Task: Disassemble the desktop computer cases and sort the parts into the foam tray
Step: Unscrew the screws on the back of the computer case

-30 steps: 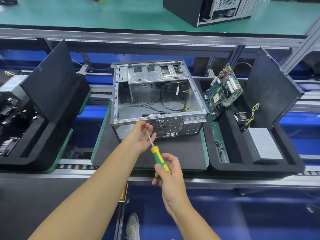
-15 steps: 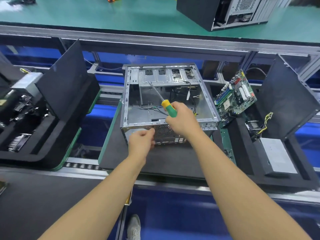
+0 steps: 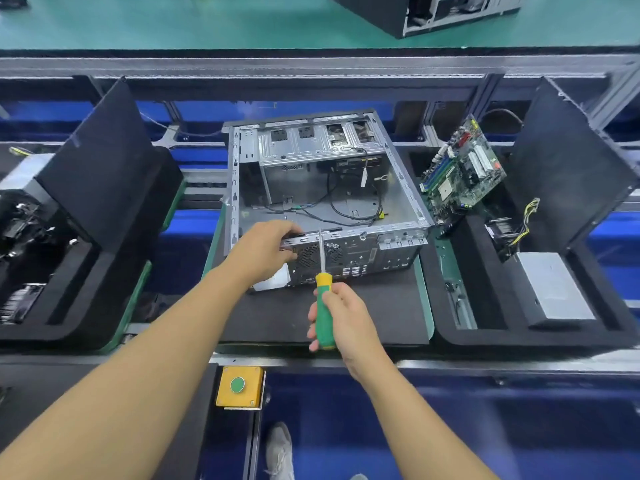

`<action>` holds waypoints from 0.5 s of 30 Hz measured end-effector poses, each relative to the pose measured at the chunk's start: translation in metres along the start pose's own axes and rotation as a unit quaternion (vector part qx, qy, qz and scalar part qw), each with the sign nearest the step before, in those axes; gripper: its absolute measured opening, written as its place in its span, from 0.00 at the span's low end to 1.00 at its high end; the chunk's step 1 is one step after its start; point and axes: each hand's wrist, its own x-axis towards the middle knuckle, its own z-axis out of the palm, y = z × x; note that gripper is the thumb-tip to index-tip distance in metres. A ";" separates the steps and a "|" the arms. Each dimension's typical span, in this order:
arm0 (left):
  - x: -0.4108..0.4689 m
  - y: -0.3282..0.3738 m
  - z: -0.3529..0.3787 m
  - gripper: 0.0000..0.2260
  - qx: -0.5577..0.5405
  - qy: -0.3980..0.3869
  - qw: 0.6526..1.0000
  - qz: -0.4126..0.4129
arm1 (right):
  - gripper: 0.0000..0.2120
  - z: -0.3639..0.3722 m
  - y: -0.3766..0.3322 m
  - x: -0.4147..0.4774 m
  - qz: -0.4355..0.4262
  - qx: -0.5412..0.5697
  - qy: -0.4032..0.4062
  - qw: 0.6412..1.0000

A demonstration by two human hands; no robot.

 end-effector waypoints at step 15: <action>-0.003 -0.008 -0.001 0.18 0.026 0.002 0.998 0.050 | 0.08 0.034 0.023 -0.004 0.004 0.013 0.098 0.995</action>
